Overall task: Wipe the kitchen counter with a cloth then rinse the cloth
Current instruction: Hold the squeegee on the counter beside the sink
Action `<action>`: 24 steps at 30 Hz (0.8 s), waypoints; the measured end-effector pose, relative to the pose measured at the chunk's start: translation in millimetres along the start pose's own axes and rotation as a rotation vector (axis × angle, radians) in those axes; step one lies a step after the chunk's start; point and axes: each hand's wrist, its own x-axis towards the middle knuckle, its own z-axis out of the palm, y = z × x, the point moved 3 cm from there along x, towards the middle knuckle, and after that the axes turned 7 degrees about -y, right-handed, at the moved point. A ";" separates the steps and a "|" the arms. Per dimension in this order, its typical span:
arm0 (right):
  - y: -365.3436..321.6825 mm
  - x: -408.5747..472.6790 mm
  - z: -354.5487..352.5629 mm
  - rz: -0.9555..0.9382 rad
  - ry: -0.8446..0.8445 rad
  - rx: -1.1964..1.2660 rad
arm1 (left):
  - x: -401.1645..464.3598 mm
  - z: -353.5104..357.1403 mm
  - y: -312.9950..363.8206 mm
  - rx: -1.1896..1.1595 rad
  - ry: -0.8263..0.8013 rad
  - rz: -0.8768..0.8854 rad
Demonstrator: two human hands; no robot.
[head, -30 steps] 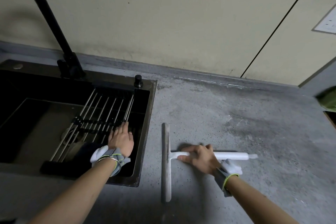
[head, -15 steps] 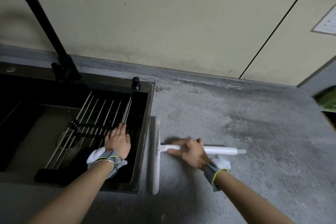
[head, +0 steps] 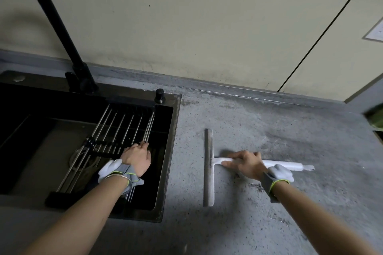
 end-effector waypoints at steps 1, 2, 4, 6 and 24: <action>-6.1 0.1 3.8 -0.010 -0.021 0.005 | -1.0 -2.5 0.2 0.000 -0.006 -0.007; -12.0 0.3 7.6 -0.019 -0.037 0.011 | -1.7 -4.5 0.7 0.000 -0.009 -0.009; -25.5 -1.1 15.7 -0.056 -0.063 0.002 | -2.2 -4.9 0.7 0.001 -0.021 -0.006; -40.6 -3.0 23.2 -0.135 -0.073 -0.025 | -1.9 -4.2 0.6 0.018 -0.026 -0.002; -43.5 23.9 5.8 -0.163 0.039 0.100 | 0.6 2.9 0.7 0.079 -0.112 0.001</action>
